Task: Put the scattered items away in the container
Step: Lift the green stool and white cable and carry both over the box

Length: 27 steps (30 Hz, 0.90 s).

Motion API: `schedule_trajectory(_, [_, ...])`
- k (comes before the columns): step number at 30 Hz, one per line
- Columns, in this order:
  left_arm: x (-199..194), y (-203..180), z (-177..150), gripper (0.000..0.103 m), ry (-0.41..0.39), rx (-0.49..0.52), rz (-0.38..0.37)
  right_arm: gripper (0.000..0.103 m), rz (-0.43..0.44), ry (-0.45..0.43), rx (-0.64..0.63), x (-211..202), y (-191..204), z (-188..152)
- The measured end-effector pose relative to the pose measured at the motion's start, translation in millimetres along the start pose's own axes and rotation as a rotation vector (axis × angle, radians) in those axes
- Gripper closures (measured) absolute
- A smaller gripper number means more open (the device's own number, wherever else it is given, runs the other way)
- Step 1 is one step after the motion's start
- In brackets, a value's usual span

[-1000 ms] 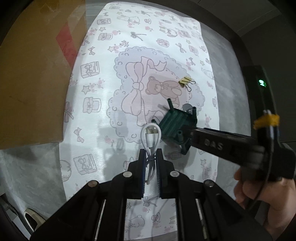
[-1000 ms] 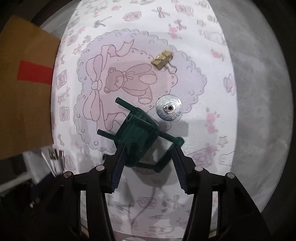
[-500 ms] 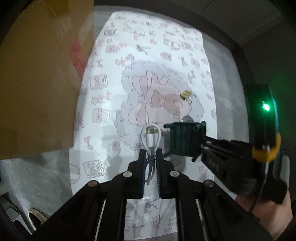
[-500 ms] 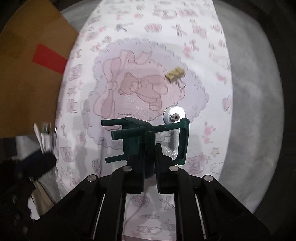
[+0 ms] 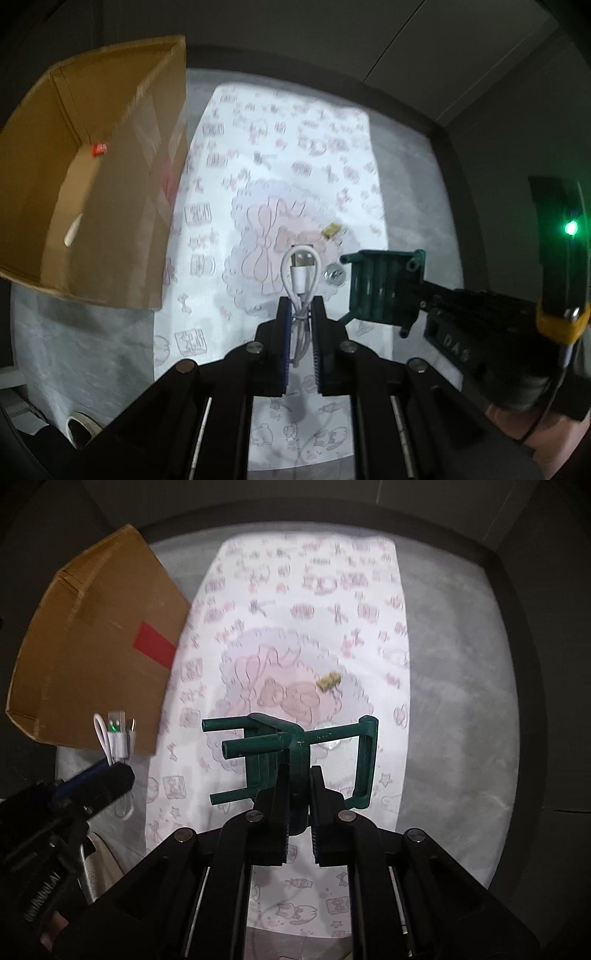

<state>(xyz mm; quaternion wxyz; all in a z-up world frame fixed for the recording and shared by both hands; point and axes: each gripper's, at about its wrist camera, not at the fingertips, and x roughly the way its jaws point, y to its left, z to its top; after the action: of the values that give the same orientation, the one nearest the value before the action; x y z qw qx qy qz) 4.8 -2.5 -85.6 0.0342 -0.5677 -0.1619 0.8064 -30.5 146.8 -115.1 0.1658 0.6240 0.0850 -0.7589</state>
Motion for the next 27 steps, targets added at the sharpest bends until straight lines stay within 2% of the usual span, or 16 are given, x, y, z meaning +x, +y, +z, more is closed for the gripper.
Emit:
schedule_trajectory(8, [-53.9,-1.4,28.4,0.093,-0.103,0.018,0.038,0.094,0.036,-0.078,0.034,-49.0,11.6,6.5])
schedule_trajectory(12, [-73.1,-4.7,36.8,0.093,-0.149,0.056,0.084,0.094,0.056,-0.129,0.015,-87.1,28.9,15.6])
schedule_trajectory(16, [-92.4,-0.9,46.3,0.093,-0.189,0.051,0.118,0.094,0.05,-0.174,-0.019,-113.5,47.2,23.9])
schedule_trajectory(20, [-108.5,7.0,56.1,0.093,-0.207,0.05,0.143,0.094,0.045,-0.22,-0.051,-132.7,67.1,33.3])
schedule_trajectory(27, [-131.3,35.8,71.3,0.093,-0.211,0.048,0.16,0.094,0.069,-0.25,-0.108,-146.4,115.7,58.8])
